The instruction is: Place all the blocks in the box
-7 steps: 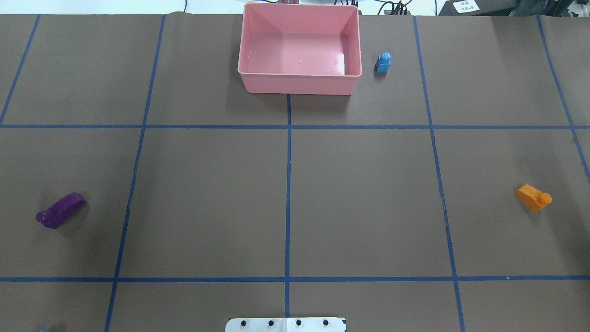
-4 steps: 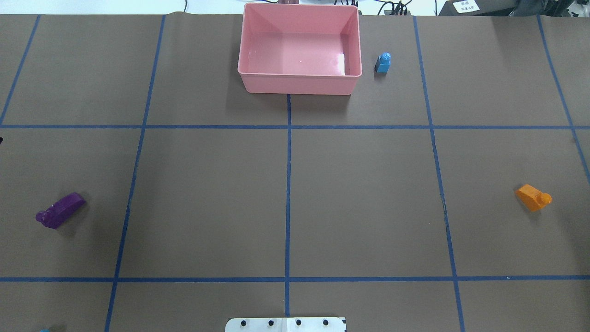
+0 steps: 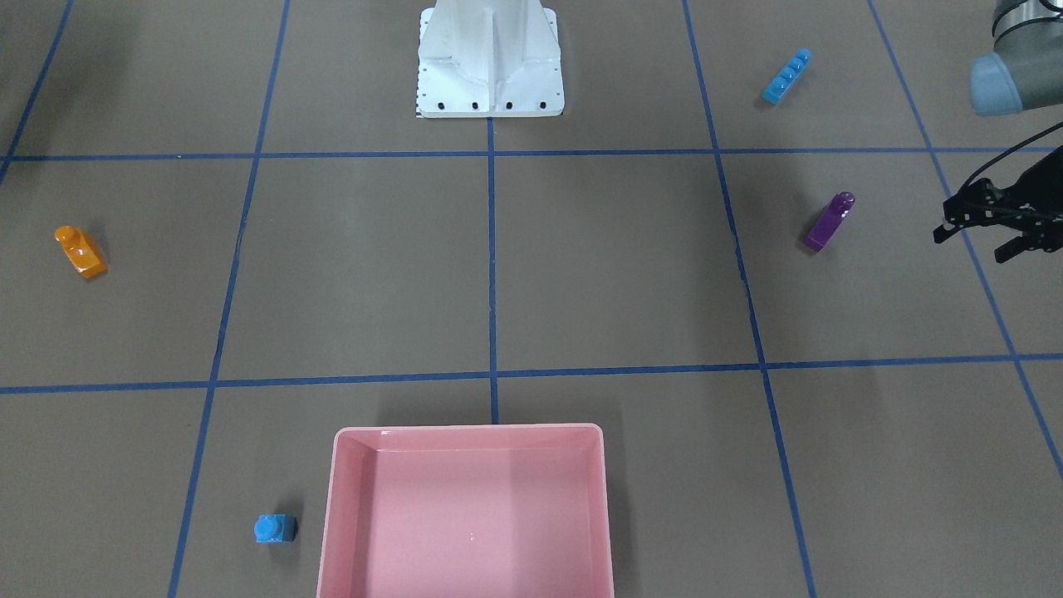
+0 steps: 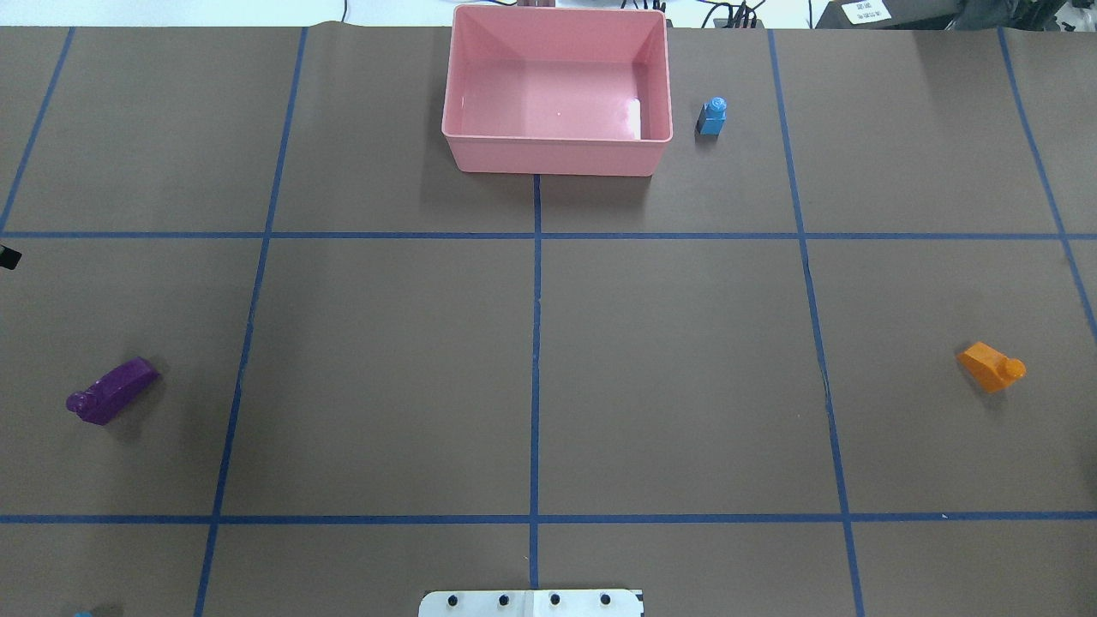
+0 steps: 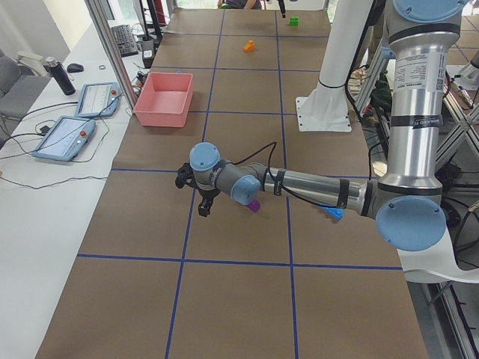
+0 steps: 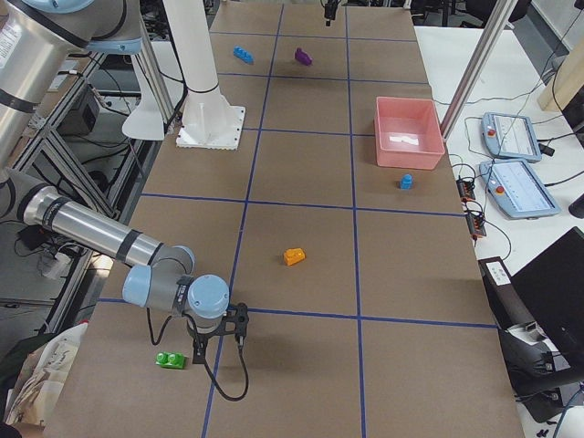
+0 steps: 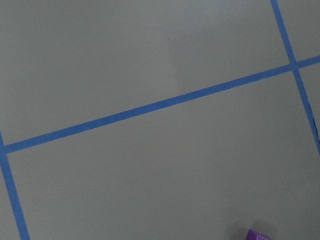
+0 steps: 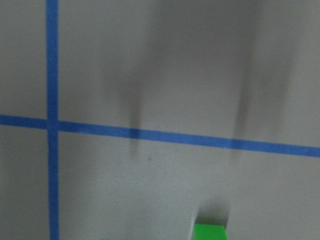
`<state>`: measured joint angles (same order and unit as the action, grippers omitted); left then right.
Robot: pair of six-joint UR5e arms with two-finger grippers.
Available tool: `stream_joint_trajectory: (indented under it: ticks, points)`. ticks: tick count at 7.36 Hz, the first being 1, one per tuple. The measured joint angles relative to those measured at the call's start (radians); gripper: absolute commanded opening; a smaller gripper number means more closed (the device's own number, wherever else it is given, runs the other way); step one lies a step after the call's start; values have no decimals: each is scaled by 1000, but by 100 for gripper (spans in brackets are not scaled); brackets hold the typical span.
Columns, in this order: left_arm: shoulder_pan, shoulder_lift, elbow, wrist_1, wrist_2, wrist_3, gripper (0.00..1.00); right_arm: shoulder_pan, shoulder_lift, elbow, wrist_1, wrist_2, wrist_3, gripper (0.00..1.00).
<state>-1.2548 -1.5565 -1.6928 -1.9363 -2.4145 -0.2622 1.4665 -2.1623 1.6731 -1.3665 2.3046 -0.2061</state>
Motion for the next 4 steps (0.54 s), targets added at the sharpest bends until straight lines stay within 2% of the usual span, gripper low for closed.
stream_joint_trajectory:
  ticks: [2, 4]
  points:
    - [18, -1, -17, -1, 2, -44, 100, 0, -24, -102, 115, -27, -8, 95]
    - [36, -2, -38, 0, 7, -78, 100, 0, -29, -163, 184, -12, 3, 95]
